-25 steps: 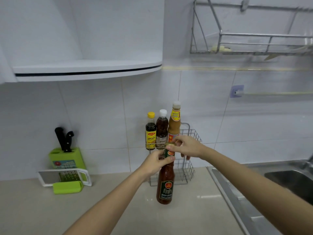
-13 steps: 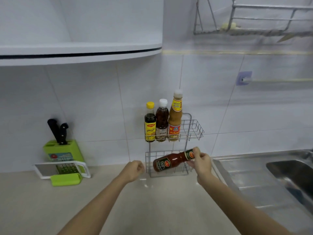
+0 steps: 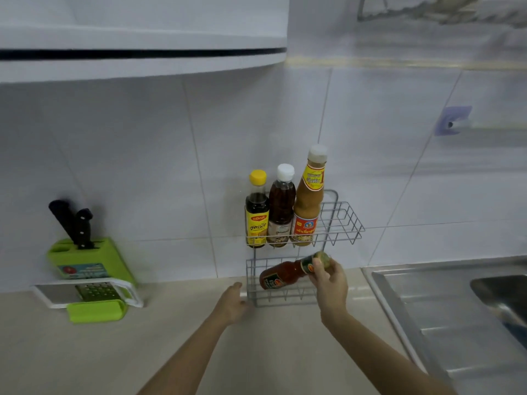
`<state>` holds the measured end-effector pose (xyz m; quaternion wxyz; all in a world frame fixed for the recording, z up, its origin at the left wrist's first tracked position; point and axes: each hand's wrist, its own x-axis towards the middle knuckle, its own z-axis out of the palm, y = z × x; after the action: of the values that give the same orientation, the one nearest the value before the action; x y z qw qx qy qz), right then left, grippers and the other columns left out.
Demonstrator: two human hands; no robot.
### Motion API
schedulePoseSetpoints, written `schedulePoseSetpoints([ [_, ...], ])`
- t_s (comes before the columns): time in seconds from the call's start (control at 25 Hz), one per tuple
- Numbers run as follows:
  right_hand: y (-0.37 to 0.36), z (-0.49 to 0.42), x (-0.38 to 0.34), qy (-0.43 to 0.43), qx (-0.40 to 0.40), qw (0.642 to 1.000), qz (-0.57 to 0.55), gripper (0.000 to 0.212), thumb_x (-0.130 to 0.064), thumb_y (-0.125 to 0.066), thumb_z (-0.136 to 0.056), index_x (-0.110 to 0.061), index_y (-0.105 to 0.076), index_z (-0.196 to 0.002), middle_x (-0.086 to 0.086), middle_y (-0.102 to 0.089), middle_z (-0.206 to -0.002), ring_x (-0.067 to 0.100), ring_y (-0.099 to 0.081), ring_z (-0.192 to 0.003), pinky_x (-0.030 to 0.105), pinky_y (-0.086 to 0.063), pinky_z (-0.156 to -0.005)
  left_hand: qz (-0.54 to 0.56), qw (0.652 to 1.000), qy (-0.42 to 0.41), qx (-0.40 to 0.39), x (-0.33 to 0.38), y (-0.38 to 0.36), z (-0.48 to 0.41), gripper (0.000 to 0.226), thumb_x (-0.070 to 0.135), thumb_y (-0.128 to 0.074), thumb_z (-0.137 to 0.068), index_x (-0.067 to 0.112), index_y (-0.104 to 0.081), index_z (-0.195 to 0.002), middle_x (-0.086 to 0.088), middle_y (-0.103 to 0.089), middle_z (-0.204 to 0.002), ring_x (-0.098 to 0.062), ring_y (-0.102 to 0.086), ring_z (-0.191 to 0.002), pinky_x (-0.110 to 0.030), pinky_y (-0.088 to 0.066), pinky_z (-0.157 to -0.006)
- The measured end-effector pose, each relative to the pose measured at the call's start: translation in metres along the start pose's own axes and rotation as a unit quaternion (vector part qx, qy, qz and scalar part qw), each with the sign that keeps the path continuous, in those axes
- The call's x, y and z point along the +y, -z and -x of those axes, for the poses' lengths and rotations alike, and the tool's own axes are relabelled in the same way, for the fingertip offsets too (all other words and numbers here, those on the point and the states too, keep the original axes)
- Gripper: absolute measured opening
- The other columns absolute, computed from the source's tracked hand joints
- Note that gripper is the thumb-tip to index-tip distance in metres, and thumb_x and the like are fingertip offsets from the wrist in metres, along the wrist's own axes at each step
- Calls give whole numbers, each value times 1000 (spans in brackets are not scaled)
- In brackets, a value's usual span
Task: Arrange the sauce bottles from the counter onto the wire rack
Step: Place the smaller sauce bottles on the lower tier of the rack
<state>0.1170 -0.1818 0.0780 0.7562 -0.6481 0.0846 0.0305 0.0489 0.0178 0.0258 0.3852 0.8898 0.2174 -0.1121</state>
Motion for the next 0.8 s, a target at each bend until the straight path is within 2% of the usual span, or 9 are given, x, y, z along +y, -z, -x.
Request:
schedulePoseSetpoints([
  [0.08,-13,-5,3,18,-50,997,62,15,-23,-63,-89,-23,-58,-103,3,-63,-108,24,-62,-108,45,-52,-97,20,1000,-17,-2,4,-7,-7,54,3,-50,-93,0,-32,-144,-9,-38,-149,-27,-37,-140,-21,-34,-106],
  [0.16,-27,-9,9,35,-76,990,110,22,-26,-65,-87,-20,-61,-108,-1,-66,-107,21,-63,-106,45,-52,-97,39,998,-45,6,4,-10,-15,47,-4,-49,-90,5,-45,-135,-2,-51,-134,-23,-46,-132,-13,-33,-90],
  [0.24,-40,-10,9,61,-113,981,148,25,-27,-66,-87,-19,-62,-111,-3,-69,-106,18,-65,-104,42,-53,-94,66,996,-52,24,1,-12,-24,45,-6,-51,-87,9,-50,-130,-5,-58,-131,-21,-52,-125,-13,-33,-88],
  [0.32,-51,-14,3,82,-151,970,171,22,-23,-66,-88,-18,-63,-108,-2,-70,-104,18,-66,-101,39,-54,-92,83,995,-52,22,0,-14,-25,46,-6,-52,-87,6,-49,-131,-8,-57,-131,-14,-51,-120,-13,-33,-88],
  [0.4,-57,-17,1,100,-175,957,208,20,-23,-66,-87,-16,-63,-106,-2,-71,-100,17,-68,-96,37,-56,-89,109,993,-44,15,3,-13,-25,45,-2,-53,-89,6,-48,-133,-9,-56,-133,-18,-52,-122,-19,-37,-94],
  [0.48,-61,-19,3,109,-184,944,250,25,-31,-68,-85,-14,-65,-104,-2,-73,-98,14,-70,-91,31,-57,-80,136,990,-31,14,2,-14,-23,43,4,-54,-89,9,-49,-132,-9,-58,-134,-25,-54,-124,-32,-41,-105],
  [0.6,-70,-17,9,137,-209,919,306,30,-40,-69,-82,-14,-70,-97,1,-74,-89,10,-68,-80,19,-47,-65,180,983,-24,20,-2,-16,-24,44,7,-52,-91,12,-49,-134,-8,-59,-133,-26,-55,-124,-41,-41,-109],
  [0.68,-79,-14,15,173,-215,898,342,34,-43,-65,-84,-14,-68,-102,3,-73,-95,15,-66,-86,21,-49,-69,193,981,-27,10,0,-16,-21,43,9,-49,-94,13,-45,-137,-6,-57,-133,-24,-53,-124,-40,-40,-110],
  [0.8,-83,-16,18,189,-211,891,354,37,-42,-61,-87,-13,-64,-109,6,-71,-105,21,-66,-96,34,-55,-85,196,980,-20,13,-1,-16,-22,41,12,-48,-95,14,-46,-136,-8,-58,-133,-25,-53,-124,-42,-40,-110],
])
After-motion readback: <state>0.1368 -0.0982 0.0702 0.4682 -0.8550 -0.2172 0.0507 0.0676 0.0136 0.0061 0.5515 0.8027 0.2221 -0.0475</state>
